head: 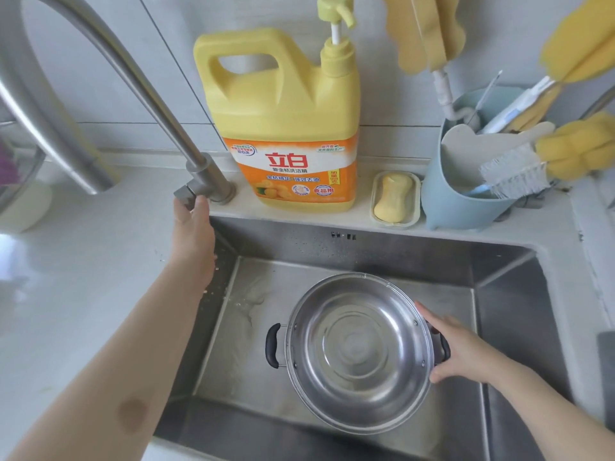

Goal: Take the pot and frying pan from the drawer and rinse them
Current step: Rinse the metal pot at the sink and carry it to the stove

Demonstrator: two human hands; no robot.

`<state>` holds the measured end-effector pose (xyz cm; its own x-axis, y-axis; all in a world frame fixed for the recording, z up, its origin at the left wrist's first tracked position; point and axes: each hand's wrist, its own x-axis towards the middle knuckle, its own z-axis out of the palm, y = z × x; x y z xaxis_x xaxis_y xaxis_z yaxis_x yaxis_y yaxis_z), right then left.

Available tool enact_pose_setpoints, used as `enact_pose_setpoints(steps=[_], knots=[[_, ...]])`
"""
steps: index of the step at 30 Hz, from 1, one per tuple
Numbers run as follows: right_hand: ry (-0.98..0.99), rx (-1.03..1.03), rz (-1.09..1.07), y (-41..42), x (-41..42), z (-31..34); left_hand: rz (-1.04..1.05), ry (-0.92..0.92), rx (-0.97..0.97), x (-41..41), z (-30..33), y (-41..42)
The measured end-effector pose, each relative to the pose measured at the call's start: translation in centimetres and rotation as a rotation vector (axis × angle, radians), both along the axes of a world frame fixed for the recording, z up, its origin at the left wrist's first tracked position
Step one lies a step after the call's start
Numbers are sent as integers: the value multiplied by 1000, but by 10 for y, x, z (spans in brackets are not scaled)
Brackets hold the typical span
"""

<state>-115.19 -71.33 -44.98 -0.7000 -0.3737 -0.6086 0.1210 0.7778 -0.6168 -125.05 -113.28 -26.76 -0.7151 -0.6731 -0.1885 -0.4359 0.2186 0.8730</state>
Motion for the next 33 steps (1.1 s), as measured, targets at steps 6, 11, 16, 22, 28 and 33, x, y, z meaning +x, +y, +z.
enact_pose_setpoints(steps=[6, 11, 16, 22, 28, 33], knots=[[-4, -8, -1, -1, 0, -2, -788, -460, -220, 90, -98, 11], [-3, -15, -16, -1, 1, -4, -1135, -775, -449, 128, -151, 19], [10, -22, -25, -1, 1, -7, -1166, -753, -393, 119, -160, 11], [43, -54, -22, -8, 2, 1, -1218, -638, -272, 119, -170, 7], [227, -91, -51, -32, 1, 56, -1132, -439, -397, 126, -124, -19], [527, -56, -31, -48, 21, 124, -1009, -102, -528, 148, -64, -39]])
